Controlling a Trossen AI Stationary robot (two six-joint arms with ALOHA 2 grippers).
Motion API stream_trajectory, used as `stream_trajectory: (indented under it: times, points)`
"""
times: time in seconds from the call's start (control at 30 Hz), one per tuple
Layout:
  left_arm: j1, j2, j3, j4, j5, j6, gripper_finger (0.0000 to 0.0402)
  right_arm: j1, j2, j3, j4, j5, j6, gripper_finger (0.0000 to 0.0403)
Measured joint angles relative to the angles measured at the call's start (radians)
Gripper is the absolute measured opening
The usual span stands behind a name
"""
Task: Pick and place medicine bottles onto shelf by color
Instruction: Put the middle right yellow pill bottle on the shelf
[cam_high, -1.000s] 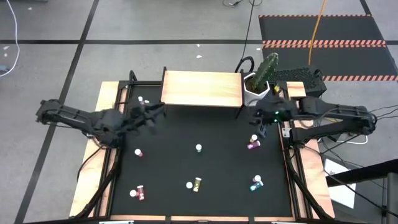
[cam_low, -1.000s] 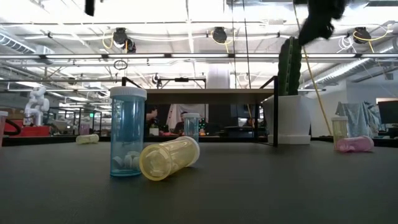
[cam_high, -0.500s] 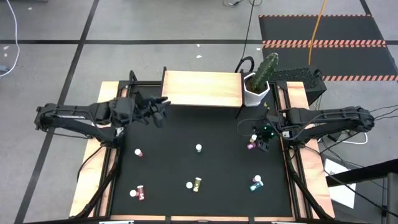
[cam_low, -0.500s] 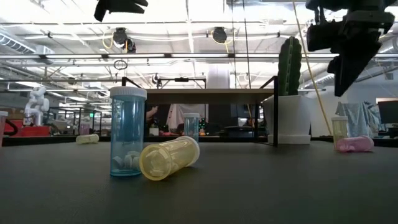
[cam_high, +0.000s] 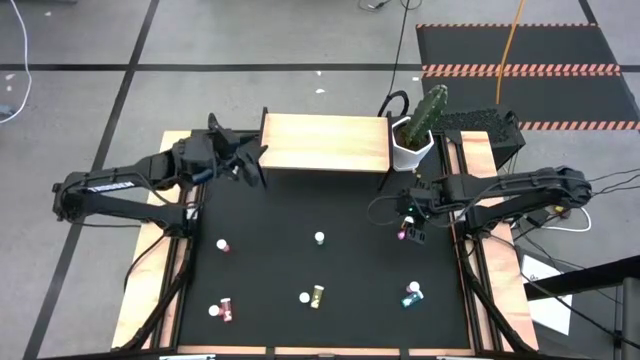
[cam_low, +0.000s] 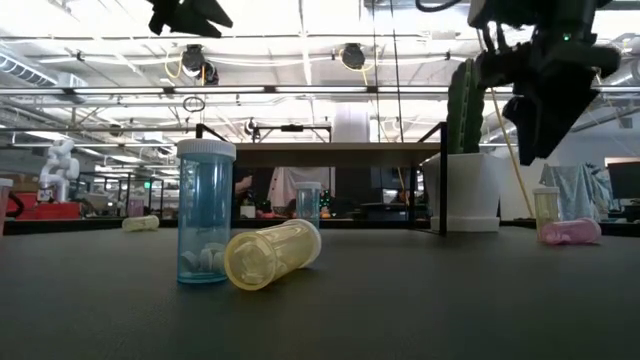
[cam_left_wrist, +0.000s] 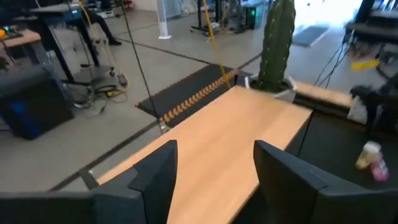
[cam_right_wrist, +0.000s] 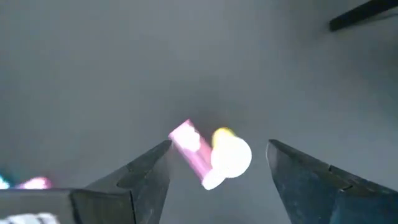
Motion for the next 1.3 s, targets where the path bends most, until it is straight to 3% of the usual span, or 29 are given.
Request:
stream_trajectory:
  times: [0.23,0.57,1.3]
  points:
    - [0.004,0.013,-0.003,-0.186,0.0,-0.067,0.0214,-0.001,0.006,-0.088,0.036,0.031,0.007,0.0255]
    - [0.007,0.036,-0.003,-0.173,-0.004,-0.086,0.0214,0.005,0.0,-0.163,0.165,0.029,0.002,0.0218]
    - [0.007,0.035,-0.003,-0.167,-0.006,-0.13,0.0214,0.004,0.0,-0.163,0.153,-0.028,0.0,0.0108]
